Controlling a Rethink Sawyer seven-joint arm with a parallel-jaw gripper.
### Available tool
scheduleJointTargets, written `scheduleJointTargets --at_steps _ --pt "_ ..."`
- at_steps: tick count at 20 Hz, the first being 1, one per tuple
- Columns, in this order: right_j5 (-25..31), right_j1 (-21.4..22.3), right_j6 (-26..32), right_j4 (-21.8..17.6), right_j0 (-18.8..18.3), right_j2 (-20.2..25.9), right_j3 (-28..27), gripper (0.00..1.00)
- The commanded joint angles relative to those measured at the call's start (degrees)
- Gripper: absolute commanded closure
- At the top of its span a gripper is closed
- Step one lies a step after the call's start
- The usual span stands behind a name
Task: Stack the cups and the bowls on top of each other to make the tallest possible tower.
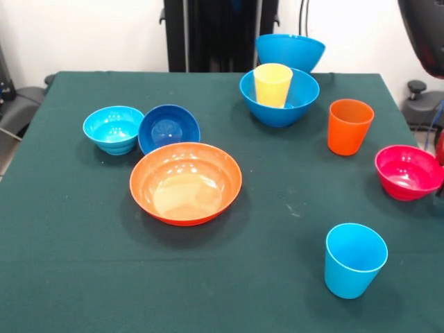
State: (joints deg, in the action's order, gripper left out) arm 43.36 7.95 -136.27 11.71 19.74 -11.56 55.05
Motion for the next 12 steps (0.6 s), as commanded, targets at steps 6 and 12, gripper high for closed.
scheduleJointTargets --at_steps 6,12 --pt "-7.52 5.29 14.38 -10.76 -6.00 12.06 12.97 1.00" --pt "-5.62 5.59 13.02 -12.61 -7.13 13.85 11.81 1.00"
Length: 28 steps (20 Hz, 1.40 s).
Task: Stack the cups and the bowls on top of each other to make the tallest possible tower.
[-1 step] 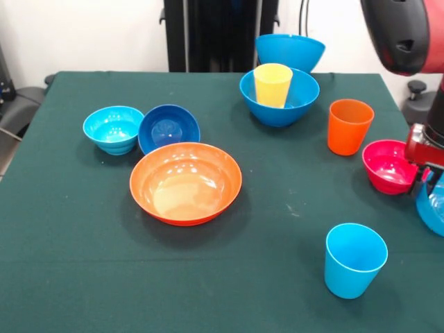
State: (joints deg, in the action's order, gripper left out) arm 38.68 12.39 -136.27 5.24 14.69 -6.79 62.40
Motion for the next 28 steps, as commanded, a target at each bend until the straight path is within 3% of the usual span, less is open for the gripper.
scheduleJointTargets --at_steps 1,13,20,28 --pt "-0.32 1.20 12.83 -6.36 -2.22 9.32 4.06 1.00" --pt "6.63 0.63 12.65 -7.77 -3.57 11.31 -2.11 1.00" --pt "16.91 7.71 11.70 -7.72 -2.06 9.41 -1.94 1.00" --pt "20.85 9.76 12.12 -8.18 -2.63 9.73 -0.97 1.00"
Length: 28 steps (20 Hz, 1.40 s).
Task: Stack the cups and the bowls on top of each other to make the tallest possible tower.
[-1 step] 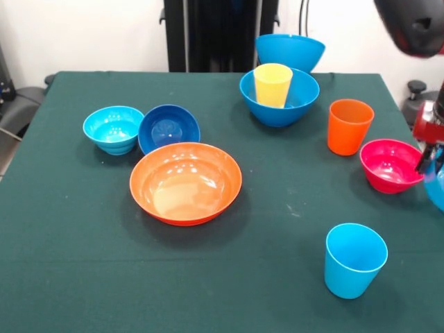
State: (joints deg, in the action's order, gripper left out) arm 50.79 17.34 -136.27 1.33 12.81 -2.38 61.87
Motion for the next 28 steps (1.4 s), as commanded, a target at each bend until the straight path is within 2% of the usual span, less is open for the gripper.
scheduleJointTargets --at_steps 1,10,18,28 --pt "8.91 4.87 12.26 -4.34 -0.90 5.46 -0.46 1.00" --pt "7.19 6.19 14.83 -5.41 -3.65 6.45 2.19 1.00" --pt "3.03 8.67 24.33 -11.21 -10.38 6.76 7.83 1.00" --pt "-3.79 9.66 24.33 -15.69 -14.25 9.08 13.63 1.00"
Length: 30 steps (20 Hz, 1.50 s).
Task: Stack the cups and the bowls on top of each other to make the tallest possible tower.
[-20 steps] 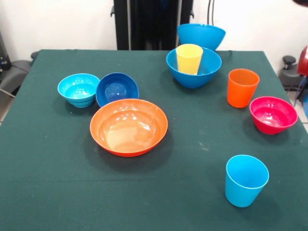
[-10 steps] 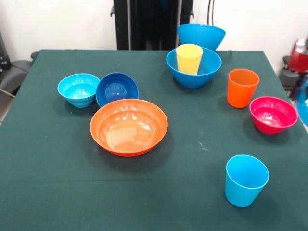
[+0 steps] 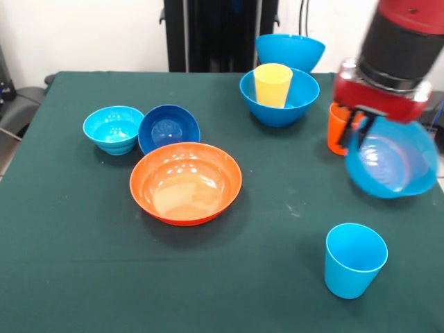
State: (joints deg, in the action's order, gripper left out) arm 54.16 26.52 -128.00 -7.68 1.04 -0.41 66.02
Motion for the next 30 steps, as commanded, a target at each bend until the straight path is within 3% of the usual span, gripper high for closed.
scheduleJointTargets --at_steps 1,14,30 --pt "-7.47 0.49 15.99 -6.92 -2.75 7.37 9.79 1.00" --pt "-6.79 -0.34 17.17 -9.26 -6.70 10.93 8.97 1.00" --pt "-5.23 2.03 22.35 -13.18 -12.77 13.49 9.98 1.00"
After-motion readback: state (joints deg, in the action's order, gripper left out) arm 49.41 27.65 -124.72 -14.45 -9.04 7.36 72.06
